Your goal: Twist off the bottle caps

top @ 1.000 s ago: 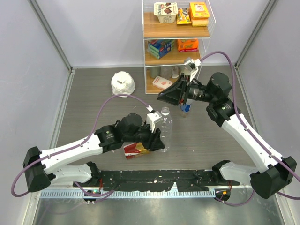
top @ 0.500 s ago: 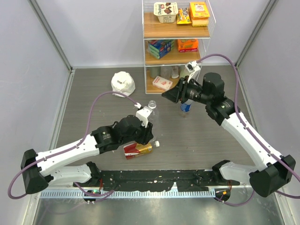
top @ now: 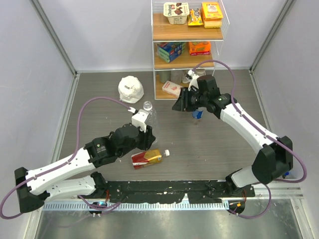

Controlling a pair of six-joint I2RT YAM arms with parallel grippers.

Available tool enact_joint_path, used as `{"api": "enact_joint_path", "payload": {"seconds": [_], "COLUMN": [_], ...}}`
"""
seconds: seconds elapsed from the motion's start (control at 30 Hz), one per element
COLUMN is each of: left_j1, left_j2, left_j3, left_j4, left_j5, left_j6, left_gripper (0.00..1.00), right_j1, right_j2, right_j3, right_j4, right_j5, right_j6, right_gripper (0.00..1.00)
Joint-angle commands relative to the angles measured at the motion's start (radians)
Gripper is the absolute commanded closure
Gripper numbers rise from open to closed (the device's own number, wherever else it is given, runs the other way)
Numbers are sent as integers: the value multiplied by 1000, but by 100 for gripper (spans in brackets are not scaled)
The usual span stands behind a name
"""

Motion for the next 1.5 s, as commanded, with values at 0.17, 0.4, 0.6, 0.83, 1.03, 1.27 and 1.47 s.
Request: {"api": "enact_joint_path", "payload": {"seconds": [0.17,0.4,0.6,0.83,1.03,1.27,1.47], "left_j1": [-3,-1,-3,-1,-1,-3,-1], "left_j2": [10,25,29,32,35,16,21], "left_j3": [1,10,11,11,16,-1,-9], "left_j4": [42,50,55,56,55,101,165], "left_j5": [-15,3,14,17,28,92,238], "left_j6": [-5,8,14,14,18,29,57], "left_gripper": [100,100,100,100,100,100,100], "right_j1": [-2,-1,-2,-4,-2,-1,-1], "right_j2": [41,26,-14,-78,-107,-167,-227], "right_j3": [67,72,74,55,54,24,-70], "right_j4": [-96,-86,-64,-18,13,155,458], "right_j5": [122,138,157,126,62,-229,-548], "right_j6": [-39,-39,-33,-13,-1,-19,119], "right_gripper": [64,36,26,11,10,10,5]}}
